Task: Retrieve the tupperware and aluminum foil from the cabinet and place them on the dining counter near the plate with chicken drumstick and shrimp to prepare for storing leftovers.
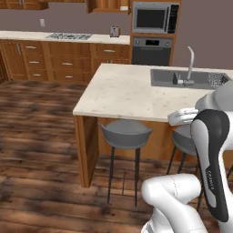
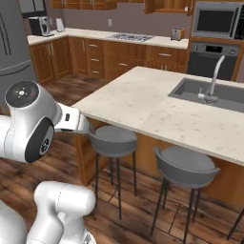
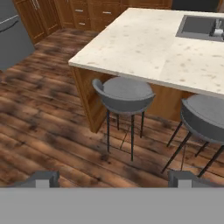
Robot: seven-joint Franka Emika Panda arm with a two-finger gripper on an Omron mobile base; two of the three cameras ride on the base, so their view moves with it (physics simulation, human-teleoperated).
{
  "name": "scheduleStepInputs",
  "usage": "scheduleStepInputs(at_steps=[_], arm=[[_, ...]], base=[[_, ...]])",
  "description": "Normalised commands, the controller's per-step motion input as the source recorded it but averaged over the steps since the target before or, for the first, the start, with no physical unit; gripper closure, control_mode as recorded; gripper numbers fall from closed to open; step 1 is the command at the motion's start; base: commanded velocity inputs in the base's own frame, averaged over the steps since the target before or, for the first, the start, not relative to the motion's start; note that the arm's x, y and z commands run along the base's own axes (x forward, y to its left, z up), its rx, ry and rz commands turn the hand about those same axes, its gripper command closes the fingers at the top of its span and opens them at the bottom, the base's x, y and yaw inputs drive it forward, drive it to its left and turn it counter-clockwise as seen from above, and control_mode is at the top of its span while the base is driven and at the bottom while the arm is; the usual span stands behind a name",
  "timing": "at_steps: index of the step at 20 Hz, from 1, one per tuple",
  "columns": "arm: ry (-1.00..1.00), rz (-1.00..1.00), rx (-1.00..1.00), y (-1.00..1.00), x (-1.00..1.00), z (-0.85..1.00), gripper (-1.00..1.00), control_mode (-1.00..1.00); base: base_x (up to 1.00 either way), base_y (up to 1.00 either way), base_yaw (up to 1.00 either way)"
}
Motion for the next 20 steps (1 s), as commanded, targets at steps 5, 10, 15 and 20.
scheduleStepInputs(at_steps=[5,10,15,20], arm=[[0.0,0.0,0.0,0.0,0.0,0.0,-1.0,1.0],[0.0,0.0,0.0,0.0,0.0,0.0,-1.0,1.0],[0.0,0.0,0.0,0.0,0.0,0.0,-1.0,1.0],[0.0,0.0,0.0,0.0,0.0,0.0,-1.0,1.0]], base=[[-0.58,1.0,0.04],[-0.46,1.0,0.0],[0.3,1.0,-0.06],[0.99,1.0,-0.18]])
